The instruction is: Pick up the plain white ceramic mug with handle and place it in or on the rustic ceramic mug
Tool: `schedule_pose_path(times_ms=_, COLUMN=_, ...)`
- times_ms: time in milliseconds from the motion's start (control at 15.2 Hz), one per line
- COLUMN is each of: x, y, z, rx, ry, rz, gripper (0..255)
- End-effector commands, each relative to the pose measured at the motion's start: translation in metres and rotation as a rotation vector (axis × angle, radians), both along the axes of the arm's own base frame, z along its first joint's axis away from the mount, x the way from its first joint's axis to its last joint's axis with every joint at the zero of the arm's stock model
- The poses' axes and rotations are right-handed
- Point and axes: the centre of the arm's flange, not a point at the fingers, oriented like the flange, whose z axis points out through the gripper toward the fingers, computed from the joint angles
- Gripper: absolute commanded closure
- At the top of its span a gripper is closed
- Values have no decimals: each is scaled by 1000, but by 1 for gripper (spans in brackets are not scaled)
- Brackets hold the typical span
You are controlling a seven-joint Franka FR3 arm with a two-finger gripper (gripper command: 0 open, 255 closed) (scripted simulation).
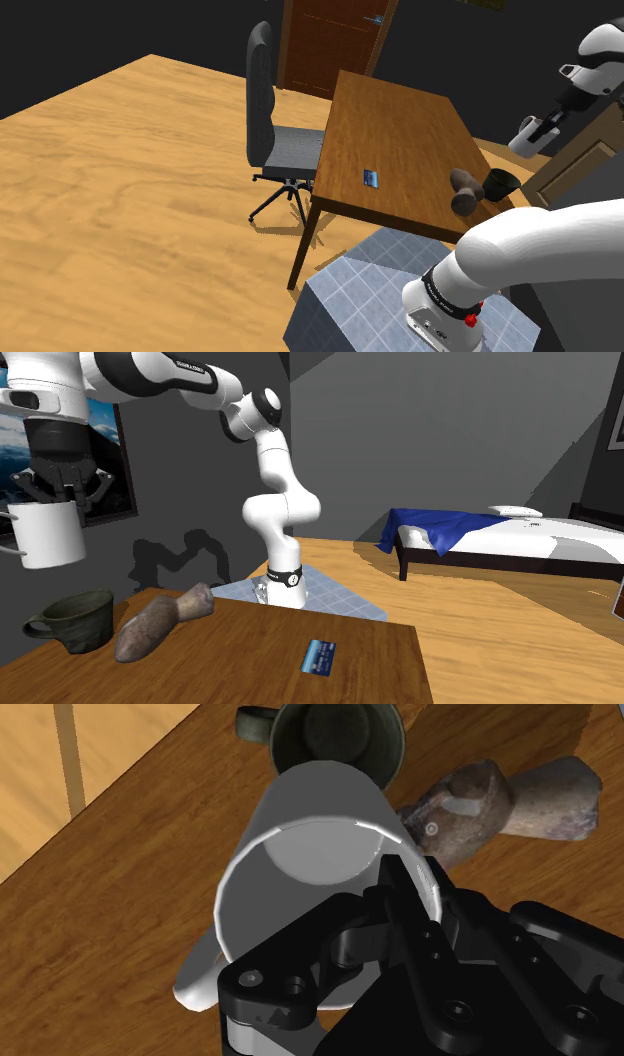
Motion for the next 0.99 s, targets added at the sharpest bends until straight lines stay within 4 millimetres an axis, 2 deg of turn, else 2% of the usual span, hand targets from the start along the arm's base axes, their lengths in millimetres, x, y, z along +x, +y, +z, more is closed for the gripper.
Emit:
schedule_pose_path(times_ms=0, x=-12, y=-14, z=-3, rx=-2, ry=1, rz=2, gripper=255)
schedule_pose_path(times_ms=924, x=-12, y=-14, z=-77, rx=-2, ry=1, rz=2, gripper=255)
